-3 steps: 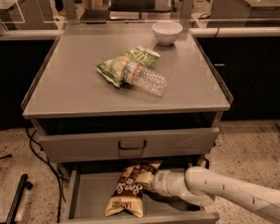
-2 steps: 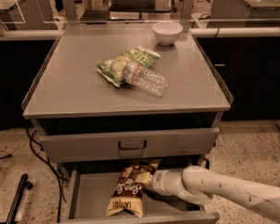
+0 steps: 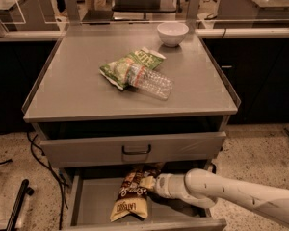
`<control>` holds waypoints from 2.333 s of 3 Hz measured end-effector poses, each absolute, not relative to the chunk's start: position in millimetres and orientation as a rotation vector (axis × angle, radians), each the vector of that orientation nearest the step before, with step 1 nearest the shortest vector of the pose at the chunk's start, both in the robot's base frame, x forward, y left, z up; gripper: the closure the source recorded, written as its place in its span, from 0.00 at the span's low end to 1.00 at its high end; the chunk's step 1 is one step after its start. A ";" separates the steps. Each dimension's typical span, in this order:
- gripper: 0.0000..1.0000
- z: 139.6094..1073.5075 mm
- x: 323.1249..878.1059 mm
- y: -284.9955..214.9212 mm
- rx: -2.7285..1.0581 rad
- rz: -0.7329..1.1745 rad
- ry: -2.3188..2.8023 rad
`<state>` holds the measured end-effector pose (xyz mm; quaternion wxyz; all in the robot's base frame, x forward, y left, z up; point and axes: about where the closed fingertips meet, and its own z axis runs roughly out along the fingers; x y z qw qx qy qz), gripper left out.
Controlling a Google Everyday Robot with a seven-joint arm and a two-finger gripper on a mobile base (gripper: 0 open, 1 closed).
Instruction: Place brown chip bag into middle drawer
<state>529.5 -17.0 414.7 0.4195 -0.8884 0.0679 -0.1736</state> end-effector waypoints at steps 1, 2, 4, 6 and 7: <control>1.00 411.2 533.9 -17.0 -2.243 -0.465 0.122; 1.00 408.6 536.4 -17.4 -2.261 -0.473 0.103; 0.59 408.4 536.5 -17.4 -2.263 -0.473 0.101; 0.12 408.4 536.5 -17.3 -2.263 -0.473 0.101; 0.00 408.4 536.5 -17.3 -2.263 -0.473 0.101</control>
Offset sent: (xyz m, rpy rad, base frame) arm 0.0112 -0.0049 -0.0087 -0.0779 -0.0556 0.0384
